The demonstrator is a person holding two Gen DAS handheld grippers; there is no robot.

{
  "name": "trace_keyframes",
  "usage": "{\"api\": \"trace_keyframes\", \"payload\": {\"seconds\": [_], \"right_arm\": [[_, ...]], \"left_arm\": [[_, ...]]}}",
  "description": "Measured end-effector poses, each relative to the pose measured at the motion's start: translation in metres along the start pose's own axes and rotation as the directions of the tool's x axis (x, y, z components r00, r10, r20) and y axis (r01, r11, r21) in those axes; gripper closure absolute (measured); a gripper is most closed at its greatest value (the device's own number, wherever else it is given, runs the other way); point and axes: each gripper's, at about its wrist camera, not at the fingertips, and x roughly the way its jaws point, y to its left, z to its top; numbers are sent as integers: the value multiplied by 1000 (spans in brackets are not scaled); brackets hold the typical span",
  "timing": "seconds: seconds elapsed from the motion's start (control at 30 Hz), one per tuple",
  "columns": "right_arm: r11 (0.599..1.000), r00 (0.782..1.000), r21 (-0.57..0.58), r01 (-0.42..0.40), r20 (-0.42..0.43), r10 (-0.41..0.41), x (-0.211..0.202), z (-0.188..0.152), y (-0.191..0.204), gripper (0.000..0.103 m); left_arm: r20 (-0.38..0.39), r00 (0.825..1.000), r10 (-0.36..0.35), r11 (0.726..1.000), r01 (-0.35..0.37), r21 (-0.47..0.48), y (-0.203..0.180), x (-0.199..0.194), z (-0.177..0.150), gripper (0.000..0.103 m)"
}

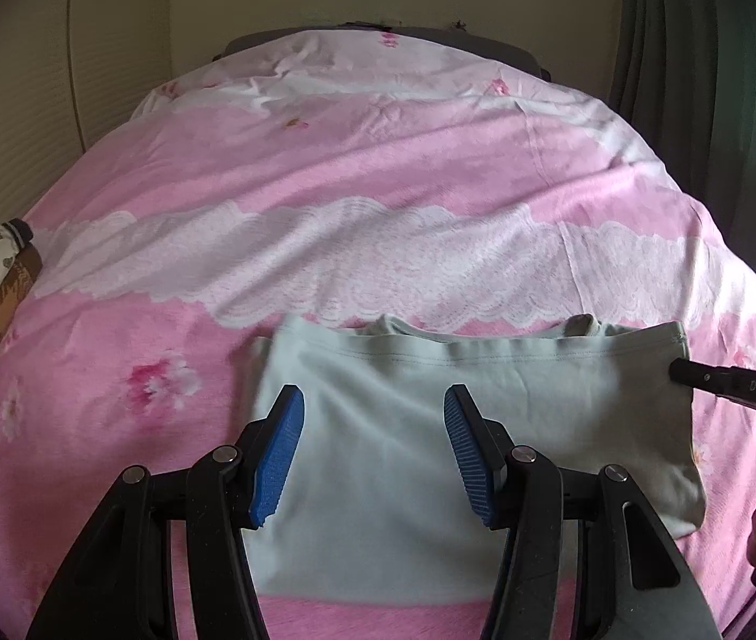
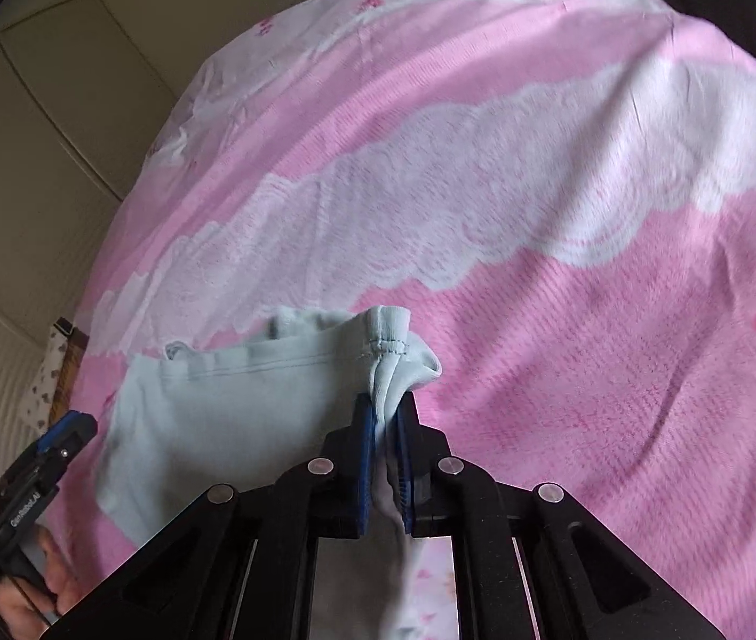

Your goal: Fold small clothes

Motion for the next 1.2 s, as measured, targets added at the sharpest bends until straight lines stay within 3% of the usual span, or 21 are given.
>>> {"api": "trace_keyframes", "payload": {"seconds": [0.2,0.4,0.8,0.97,1.2], "right_arm": [[1000,1000,-14,13,-2,-13,-12,3,46,94],[997,1000,-72,13,-6,-13,-5,4,117,94],[991,994,-136,7,-110,-22,92,-11,247,94],[987,985,-161,22,-163,-49,128,-21,271,94],[987,977,-161,13,-206,-47,148,-23,271,93]], "left_arm": [[22,1000,7,999,-6,-45,39,-21,-1,49],[43,998,37,995,-33,-91,96,-39,-3,49],[54,994,90,981,-79,-179,199,-53,-18,48],[42,995,93,973,-82,-216,224,-49,-27,48],[29,997,74,970,-65,-232,229,-43,-34,48]]}}
